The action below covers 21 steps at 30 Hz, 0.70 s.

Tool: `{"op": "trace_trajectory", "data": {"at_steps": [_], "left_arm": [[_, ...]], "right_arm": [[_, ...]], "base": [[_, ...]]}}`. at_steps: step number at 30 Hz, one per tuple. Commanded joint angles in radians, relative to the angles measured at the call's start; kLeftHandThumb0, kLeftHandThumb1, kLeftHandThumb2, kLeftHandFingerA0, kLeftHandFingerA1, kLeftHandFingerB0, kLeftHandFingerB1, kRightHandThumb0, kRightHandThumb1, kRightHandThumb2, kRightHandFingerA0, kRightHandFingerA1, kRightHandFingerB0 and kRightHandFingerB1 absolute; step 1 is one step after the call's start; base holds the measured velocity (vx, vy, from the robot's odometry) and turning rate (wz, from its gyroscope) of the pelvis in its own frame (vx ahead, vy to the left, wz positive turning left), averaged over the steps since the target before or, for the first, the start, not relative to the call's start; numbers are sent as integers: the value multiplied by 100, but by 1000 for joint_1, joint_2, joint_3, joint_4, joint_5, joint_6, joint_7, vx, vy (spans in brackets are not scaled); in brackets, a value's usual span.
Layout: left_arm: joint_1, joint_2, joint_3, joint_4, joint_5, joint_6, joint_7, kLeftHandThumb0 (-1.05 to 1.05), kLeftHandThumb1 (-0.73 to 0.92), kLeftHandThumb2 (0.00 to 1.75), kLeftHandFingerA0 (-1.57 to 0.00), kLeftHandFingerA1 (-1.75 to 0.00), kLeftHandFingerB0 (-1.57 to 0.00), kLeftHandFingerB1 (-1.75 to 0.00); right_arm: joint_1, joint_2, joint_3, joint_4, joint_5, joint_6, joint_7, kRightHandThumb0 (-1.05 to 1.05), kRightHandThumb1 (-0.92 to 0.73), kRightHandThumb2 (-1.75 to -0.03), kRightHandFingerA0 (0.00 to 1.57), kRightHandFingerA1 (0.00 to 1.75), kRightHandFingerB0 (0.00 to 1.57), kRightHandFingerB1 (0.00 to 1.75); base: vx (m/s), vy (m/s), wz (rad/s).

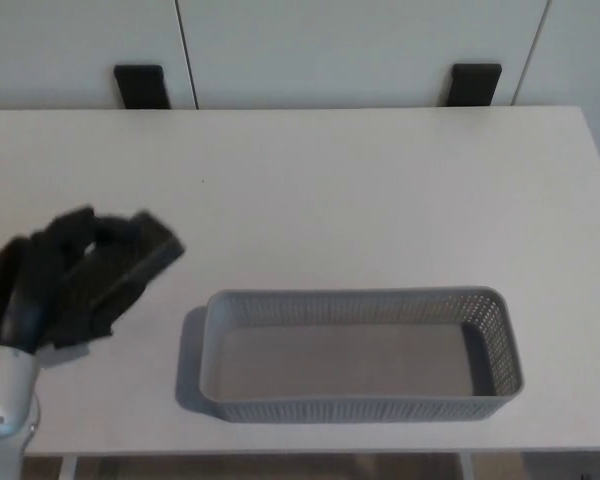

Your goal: The robot walks towards a desk on which an eraser is kept on the left hand side and a container is kept on the right hand side. The robot picks up the eraser using its left hand and places it in the container.

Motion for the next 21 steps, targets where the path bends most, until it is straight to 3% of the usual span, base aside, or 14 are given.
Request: {"op": "trace_trajectory", "data": {"at_steps": [1,7,13,19,20,21], "left_arm": [[-13,11,12,-181,-84,-3,-78,-24,81,64,-115,-134,-88,-62],[-9,35,-38,-325,-49,-59,-99,-24,76,69,-103,-152,-86,-66],[-2,61,-151,-462,22,-55,-122,-36,83,66,-89,-175,-85,-71],[-37,67,-275,-418,106,-67,-122,-29,78,64,-96,-175,-89,-65],[-49,68,-289,-387,111,-83,-117,-30,57,96,-122,-136,-86,-77],[-56,68,-297,-367,114,-93,-113,-28,56,95,-124,-136,-87,-75]], "right_arm": [[21,-7,8,-2,-17,-30,-22,-44,-59,-57,66,53,46,43],[41,-1,15,6,0,-30,-1,-41,-59,-57,64,52,47,43],[44,3,27,26,2,-62,5,-44,-58,-57,63,53,46,45],[38,-5,39,17,-10,-61,0,-43,-59,-57,63,54,46,45],[38,-3,39,12,-9,-55,1,-43,-59,-57,63,54,46,45],[38,-3,38,10,-7,-54,2,-42,-59,-57,63,54,45,45]], "base": [[0,0,0],[0,0,0],[0,0,0],[0,0,0],[0,0,0],[0,0,0]]}}
